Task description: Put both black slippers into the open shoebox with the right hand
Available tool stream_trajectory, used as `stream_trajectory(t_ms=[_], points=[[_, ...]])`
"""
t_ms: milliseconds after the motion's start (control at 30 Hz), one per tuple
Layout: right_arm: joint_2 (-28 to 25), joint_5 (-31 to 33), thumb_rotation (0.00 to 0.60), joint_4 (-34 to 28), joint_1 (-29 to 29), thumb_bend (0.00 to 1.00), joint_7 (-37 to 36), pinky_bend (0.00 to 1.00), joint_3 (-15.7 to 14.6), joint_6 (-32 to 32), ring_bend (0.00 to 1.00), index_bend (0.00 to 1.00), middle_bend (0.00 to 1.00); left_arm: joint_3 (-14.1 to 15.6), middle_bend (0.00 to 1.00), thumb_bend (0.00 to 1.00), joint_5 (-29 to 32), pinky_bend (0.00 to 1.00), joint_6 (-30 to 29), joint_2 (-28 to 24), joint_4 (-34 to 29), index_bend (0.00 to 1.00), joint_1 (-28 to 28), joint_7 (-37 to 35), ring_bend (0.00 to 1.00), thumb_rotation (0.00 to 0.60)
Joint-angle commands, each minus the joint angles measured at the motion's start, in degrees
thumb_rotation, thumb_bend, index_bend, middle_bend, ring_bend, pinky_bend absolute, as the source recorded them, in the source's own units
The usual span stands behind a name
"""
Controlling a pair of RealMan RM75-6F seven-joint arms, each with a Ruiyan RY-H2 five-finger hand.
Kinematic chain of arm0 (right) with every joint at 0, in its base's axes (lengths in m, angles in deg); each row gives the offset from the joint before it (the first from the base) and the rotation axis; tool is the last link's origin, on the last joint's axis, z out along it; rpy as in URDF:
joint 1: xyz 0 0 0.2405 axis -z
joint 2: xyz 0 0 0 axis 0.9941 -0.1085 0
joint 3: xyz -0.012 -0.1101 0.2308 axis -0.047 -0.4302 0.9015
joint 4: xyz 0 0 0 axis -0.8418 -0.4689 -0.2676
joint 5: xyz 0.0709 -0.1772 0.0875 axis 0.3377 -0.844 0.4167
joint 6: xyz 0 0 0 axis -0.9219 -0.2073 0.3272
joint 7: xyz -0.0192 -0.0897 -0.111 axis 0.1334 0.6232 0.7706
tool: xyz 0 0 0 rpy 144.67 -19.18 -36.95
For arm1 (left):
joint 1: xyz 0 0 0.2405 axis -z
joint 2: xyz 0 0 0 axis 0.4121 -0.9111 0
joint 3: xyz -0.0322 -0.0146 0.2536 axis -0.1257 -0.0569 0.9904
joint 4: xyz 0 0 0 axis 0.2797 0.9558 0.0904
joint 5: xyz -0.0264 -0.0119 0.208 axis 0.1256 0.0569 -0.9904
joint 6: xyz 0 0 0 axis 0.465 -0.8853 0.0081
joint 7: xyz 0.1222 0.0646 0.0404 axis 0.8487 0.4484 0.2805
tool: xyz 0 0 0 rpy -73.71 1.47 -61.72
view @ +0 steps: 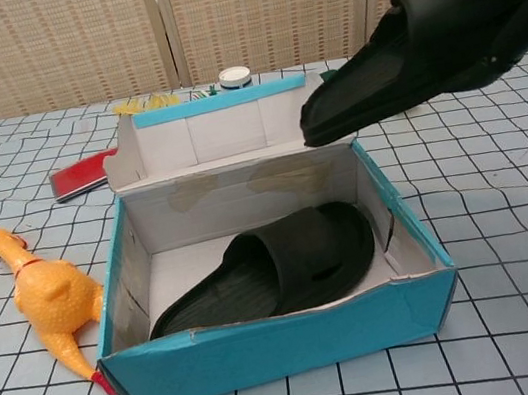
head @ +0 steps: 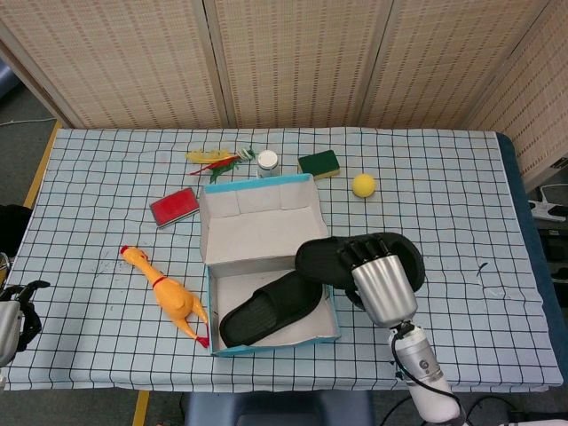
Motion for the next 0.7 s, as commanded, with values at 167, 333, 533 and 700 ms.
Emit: stream_trajectory(t_ms=[167, 333, 533, 700], points=[[-3.0, 0.2, 0.6, 2.6, -4.7, 0.04, -19.4, 0.26, 1.7, -15.7, 0.33, 0.49, 0.46, 0.0, 0.27, 0.41, -0.2, 0.43, -0.2, -0.1, -0.1, 0.29, -0.1, -0.4, 0.28, 0.6], [0.0, 1.8, 0.6, 10.2, -8.0, 0.04, -26.6, 0.26, 3.8, -22.5, 0.33, 0.48, 0.46, -0.1, 0.27, 0.41, 0.0, 0.43, -0.4, -0.1, -0.1, 0.29, -0.2, -0.4, 0.28, 0.6], [4.9, 2.3, 0.6, 18.3, -10.8, 0.04, -34.3, 0.26, 6.1, -27.0, 0.33, 0.48, 0.46, -0.1, 0.27, 0.41, 0.0, 0.43, -0.3, -0.2, 0.0, 0.29, -0.1, -0.4, 0.28, 0.6], [7.9, 0.5, 0.6, 23.1, -11.7, 0.04, -38.9, 0.26, 6.7, -27.7, 0.33, 0.48, 0.46, -0.1, 0.27, 0.41, 0.0, 0.43, -0.2, -0.2, 0.0, 0.29, -0.1, -0.4, 0.28, 0.6]])
